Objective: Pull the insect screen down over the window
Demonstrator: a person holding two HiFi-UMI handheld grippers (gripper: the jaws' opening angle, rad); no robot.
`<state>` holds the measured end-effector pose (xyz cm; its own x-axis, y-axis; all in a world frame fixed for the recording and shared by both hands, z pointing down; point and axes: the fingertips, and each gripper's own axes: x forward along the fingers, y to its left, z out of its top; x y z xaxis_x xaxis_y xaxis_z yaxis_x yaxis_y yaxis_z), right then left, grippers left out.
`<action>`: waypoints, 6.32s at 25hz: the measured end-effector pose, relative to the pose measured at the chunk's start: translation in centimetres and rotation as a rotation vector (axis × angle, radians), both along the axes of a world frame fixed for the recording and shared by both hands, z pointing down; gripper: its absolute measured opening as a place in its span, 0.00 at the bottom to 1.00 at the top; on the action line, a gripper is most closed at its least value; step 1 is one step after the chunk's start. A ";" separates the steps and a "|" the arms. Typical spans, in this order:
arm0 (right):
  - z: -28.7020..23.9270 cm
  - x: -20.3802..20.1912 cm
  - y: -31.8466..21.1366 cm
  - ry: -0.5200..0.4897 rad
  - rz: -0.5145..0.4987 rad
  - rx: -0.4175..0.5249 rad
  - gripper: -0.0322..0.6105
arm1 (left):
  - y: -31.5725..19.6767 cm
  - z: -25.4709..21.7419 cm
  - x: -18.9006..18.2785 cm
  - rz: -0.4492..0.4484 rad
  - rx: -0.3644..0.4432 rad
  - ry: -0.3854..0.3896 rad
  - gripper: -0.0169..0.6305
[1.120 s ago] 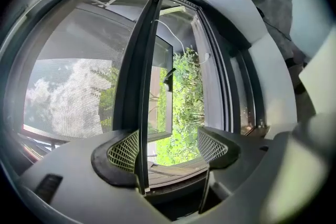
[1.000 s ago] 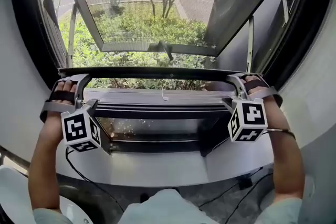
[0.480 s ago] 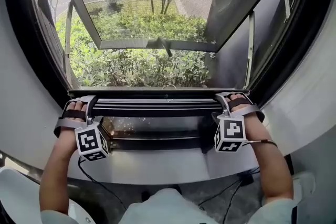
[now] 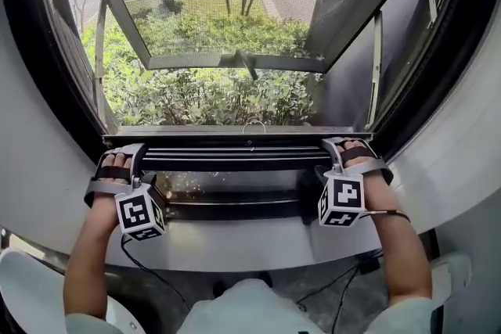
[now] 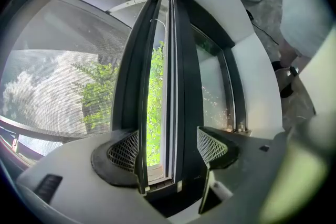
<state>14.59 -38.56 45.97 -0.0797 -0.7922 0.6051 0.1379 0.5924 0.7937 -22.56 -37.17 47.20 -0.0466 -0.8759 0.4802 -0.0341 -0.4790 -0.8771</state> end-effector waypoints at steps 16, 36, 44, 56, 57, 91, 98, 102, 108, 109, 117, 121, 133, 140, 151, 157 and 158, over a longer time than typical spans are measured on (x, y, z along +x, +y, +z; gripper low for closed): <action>4.9 -0.3 0.3 -0.055 0.028 0.043 0.45 | 0.0 5.2 -0.1 -0.009 -0.025 0.011 0.58; 4.7 -0.5 -0.6 -0.093 0.028 0.096 0.36 | -0.3 5.2 -0.1 0.039 0.045 0.033 0.58; 5.3 -0.5 -1.5 -0.134 0.011 0.387 0.37 | -1.2 5.7 -0.1 -0.038 0.226 -0.009 0.56; 5.2 0.0 -1.2 -0.054 0.054 0.328 0.37 | -1.8 5.2 -0.3 -0.118 0.367 -0.110 0.55; 5.3 -0.2 -1.3 -0.059 0.058 0.339 0.37 | -1.8 5.2 -0.5 -0.123 0.385 -0.129 0.55; 3.5 -2.4 -0.4 -0.199 0.043 0.371 0.43 | -1.6 3.8 0.5 -0.153 0.382 0.144 0.55; 1.8 -6.9 2.8 -0.565 0.095 0.299 0.42 | 1.7 1.5 2.6 -0.176 0.370 0.595 0.39; 1.6 -9.4 4.9 -0.883 0.159 0.178 0.41 | 3.7 1.0 2.5 -0.252 0.344 0.943 0.06; 1.0 -10.0 7.0 -1.290 0.321 0.052 0.06 | 6.6 -0.2 3.7 -0.182 0.204 1.450 0.05; 1.0 -10.2 7.5 -1.338 0.338 0.041 0.06 | 7.1 -0.3 3.8 -0.170 0.184 1.522 0.05; 0.8 -14.4 11.3 -1.490 0.304 -0.022 0.06 | 11.0 2.1 4.9 -0.192 0.132 1.568 0.05; 0.7 -15.2 11.7 -1.490 0.251 -0.047 0.06 | 12.8 3.0 6.0 -0.214 0.132 1.566 0.05; 0.8 -11.1 13.1 -1.442 0.033 -0.151 0.06 | 17.2 2.8 11.3 -0.409 0.339 1.548 0.05; 2.3 -10.2 14.6 -1.452 -0.080 -0.271 0.06 | 20.3 3.2 13.5 -0.526 0.437 1.460 0.05; 2.8 -10.7 16.2 -1.449 -0.156 -0.330 0.06 | 23.4 2.1 13.5 -0.584 0.545 1.395 0.05; 1.6 -12.9 18.6 -1.439 -0.161 -0.302 0.06 | 25.8 1.8 11.3 -0.559 0.583 1.393 0.05; 1.5 -13.2 19.3 -1.434 -0.159 -0.293 0.06 | 26.5 1.6 10.9 -0.547 0.587 1.396 0.05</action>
